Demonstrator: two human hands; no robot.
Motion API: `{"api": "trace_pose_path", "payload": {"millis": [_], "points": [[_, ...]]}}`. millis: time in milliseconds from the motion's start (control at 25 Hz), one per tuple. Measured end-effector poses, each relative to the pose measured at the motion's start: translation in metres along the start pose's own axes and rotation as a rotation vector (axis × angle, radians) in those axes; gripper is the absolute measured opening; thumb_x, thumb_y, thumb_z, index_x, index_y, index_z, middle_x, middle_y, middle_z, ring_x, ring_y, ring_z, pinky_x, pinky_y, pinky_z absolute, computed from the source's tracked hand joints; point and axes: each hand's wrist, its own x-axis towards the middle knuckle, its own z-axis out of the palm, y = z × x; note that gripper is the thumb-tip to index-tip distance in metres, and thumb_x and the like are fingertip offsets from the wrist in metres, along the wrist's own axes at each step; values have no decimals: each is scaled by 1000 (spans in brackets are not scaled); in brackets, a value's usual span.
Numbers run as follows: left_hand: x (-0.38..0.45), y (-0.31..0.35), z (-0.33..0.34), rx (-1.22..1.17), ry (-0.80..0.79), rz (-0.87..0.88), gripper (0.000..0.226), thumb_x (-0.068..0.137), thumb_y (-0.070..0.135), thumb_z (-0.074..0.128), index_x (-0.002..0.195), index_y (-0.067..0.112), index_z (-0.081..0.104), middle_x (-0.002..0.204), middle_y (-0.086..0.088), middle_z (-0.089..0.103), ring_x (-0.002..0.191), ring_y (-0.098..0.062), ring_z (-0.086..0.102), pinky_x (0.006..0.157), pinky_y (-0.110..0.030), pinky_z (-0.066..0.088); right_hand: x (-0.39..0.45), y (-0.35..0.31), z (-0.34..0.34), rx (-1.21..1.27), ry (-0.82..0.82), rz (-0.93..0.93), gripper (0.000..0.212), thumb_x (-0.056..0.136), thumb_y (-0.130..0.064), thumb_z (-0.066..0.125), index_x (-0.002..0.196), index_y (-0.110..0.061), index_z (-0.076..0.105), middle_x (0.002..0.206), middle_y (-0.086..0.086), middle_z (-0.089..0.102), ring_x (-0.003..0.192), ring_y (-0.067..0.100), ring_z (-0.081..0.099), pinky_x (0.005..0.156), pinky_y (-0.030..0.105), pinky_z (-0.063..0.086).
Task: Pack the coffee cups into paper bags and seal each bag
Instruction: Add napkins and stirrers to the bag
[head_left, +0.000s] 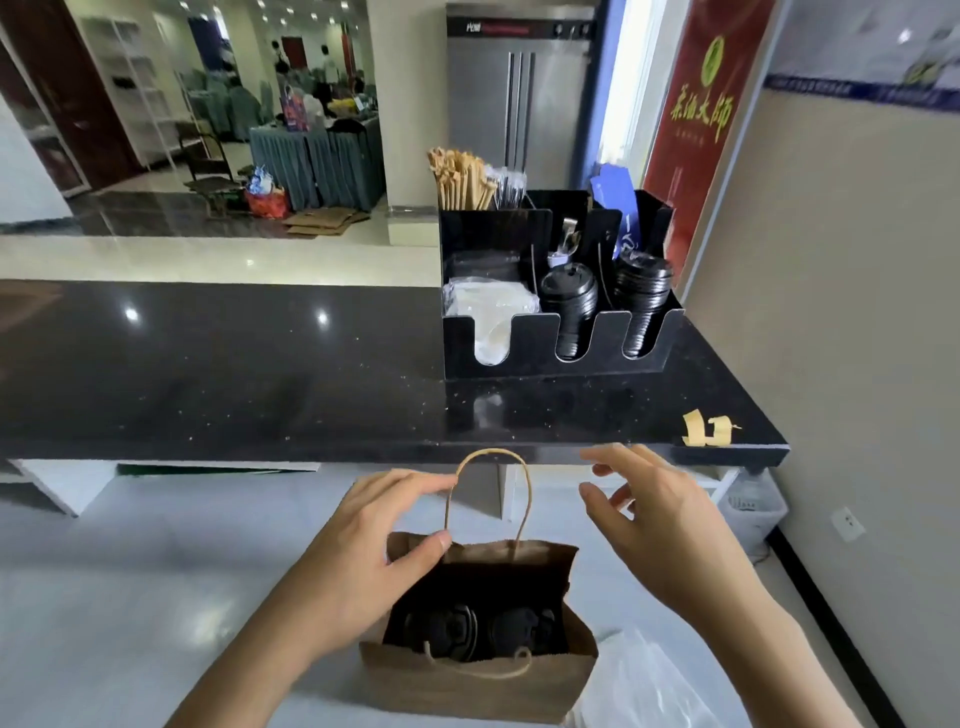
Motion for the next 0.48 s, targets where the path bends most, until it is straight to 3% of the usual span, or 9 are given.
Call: {"api": "trace_pose_path", "payload": {"millis": [280, 480], "points": [[47, 33, -21, -2, 18, 94, 42, 96, 52, 56, 136, 57, 45, 134, 43, 36, 137, 12, 29, 98, 0, 29, 36, -13, -37, 32, 96, -46, 31, 99, -38, 61, 130, -37, 62, 103, -24, 60, 78, 0, 66, 72, 23, 57], [81, 52, -34, -6, 71, 195, 41, 95, 49, 58, 135, 56, 48, 136, 42, 38, 139, 7, 31, 101, -4, 31, 63, -20, -54, -10, 166, -78, 26, 98, -44, 59, 124, -46, 60, 101, -29, 59, 92, -14, 58, 57, 11, 37]]}}
